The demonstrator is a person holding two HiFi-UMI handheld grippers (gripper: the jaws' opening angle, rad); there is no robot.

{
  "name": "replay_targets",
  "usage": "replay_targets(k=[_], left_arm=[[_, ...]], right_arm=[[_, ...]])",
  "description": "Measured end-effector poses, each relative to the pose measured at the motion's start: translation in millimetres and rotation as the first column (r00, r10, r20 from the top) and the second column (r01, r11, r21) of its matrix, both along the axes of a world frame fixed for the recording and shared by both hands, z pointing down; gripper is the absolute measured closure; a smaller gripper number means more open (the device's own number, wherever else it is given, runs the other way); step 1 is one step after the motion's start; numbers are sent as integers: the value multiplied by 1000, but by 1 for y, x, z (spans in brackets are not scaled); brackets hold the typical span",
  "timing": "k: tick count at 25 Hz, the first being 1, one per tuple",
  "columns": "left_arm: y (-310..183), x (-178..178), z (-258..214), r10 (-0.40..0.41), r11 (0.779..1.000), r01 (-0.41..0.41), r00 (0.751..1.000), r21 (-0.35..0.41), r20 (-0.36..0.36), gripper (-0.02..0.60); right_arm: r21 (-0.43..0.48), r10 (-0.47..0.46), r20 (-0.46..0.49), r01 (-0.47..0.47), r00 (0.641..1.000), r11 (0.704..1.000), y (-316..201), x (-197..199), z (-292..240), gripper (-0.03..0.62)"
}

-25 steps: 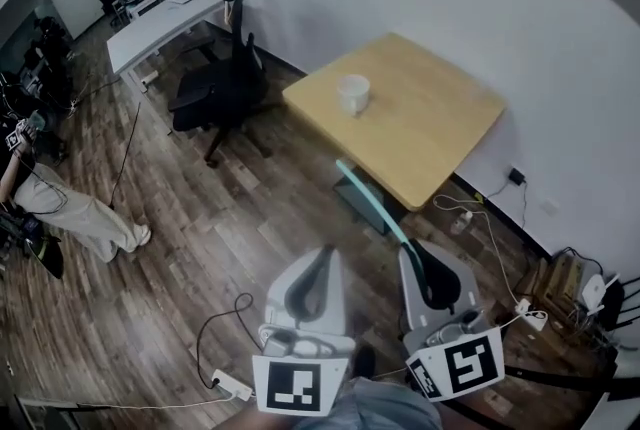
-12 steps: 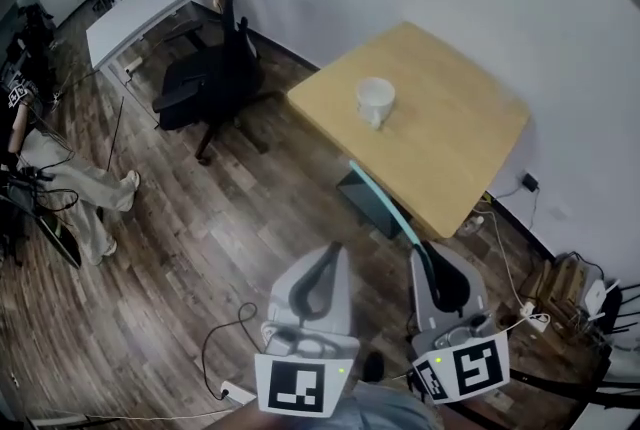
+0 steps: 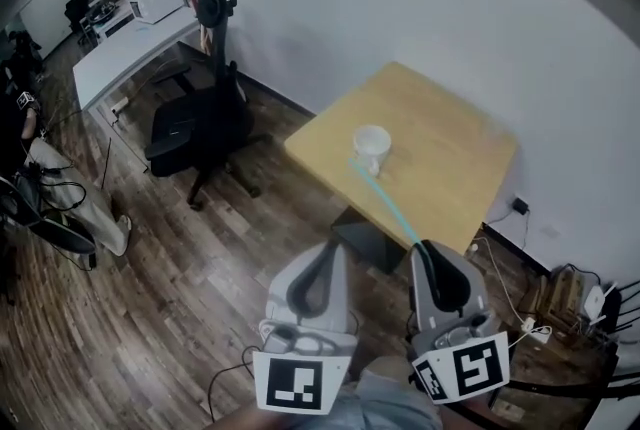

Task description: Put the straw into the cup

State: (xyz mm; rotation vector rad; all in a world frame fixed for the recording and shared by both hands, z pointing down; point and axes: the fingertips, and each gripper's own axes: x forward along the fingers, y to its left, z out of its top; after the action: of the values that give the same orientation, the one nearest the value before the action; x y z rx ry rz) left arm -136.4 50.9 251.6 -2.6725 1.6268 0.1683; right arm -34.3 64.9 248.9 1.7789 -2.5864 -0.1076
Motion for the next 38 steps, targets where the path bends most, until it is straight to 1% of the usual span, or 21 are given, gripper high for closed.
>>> replay_targets(k=[6, 11, 16, 22, 26, 29, 33, 38], left_arm=[[-16, 8, 0, 24, 1000, -24, 1000, -2, -7, 565], [-38, 26, 14, 43, 999, -43, 999, -26, 19, 565], [-76, 45, 32, 46, 996, -42, 998, -75, 47, 565], [-138, 74, 46, 47, 993, -37, 995, -112, 84, 565], [-183, 93, 40, 34, 995, -26, 996, -92, 88, 565], [-209, 104, 29, 22, 997, -15, 996, -72, 89, 565], [-228, 114, 7, -4, 1000, 5, 997, -11, 83, 565], [-239, 108, -3, -32, 999, 31, 995, 3, 92, 565]], right_arm=[[13, 40, -19, -40, 999, 999, -12, 12, -8, 559], [-12, 66, -22, -66, 998, 998, -33, 34, 3, 559], [-70, 76, -8, -77, 997, 995, -69, 57, 26, 559], [-115, 54, 0, -54, 999, 992, -127, 85, 41, 559], [-116, 41, 13, -39, 999, 992, -169, 102, 39, 559], [-87, 21, 17, -19, 1000, 996, -195, 110, 27, 559], [-33, -10, 9, 10, 1000, 999, -218, 120, 7, 559], [3, -30, 0, 30, 1000, 1000, -238, 122, -11, 559]])
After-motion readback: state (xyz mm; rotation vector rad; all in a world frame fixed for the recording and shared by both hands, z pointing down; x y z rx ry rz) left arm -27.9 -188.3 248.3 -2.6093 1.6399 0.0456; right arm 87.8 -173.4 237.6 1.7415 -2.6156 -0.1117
